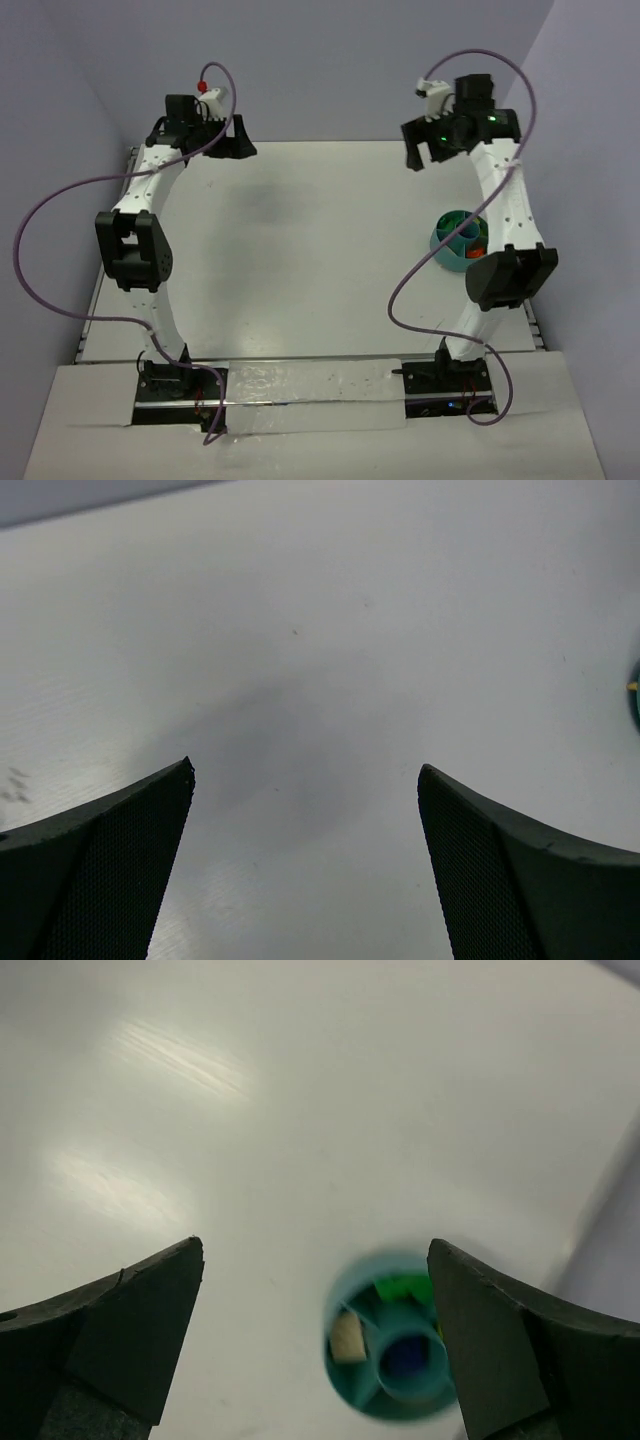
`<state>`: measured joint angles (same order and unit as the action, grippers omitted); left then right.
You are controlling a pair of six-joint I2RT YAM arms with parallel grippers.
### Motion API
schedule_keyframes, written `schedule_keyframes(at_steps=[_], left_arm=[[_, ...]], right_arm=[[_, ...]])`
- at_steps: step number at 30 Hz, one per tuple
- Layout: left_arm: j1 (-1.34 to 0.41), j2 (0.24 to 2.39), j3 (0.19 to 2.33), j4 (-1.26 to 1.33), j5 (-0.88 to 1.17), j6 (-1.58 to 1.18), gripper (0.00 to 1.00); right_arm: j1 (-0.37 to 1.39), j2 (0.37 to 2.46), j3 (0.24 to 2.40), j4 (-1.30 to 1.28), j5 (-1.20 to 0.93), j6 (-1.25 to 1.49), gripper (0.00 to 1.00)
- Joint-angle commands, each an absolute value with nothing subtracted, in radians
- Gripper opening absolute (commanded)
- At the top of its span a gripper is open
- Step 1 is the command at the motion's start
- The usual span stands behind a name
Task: Sort the legos into containers by color
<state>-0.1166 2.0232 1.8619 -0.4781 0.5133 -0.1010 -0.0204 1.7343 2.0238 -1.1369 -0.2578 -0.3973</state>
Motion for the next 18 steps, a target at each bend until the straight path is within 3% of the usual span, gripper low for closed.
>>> schedule_keyframes(at_steps=[1, 10, 18], left_arm=[[-0.053, 1.958, 1.888, -0.607, 0.504, -0.052, 0.99], [-0.014, 1.891, 1.753, -0.603, 0.384, -0.034, 0.99], [-0.011, 1.874, 1.704, -0.598, 0.336, -0.035, 0.99]], right_arm=[[0.150, 1.886, 2.121, -1.008, -0.287, -0.211, 1.00], [0.349, 2.154, 2.254, -0.890, -0.314, -0.087, 1.00], [0.413, 2.076, 1.973, -0.710, -0.325, -0.066, 1.00]])
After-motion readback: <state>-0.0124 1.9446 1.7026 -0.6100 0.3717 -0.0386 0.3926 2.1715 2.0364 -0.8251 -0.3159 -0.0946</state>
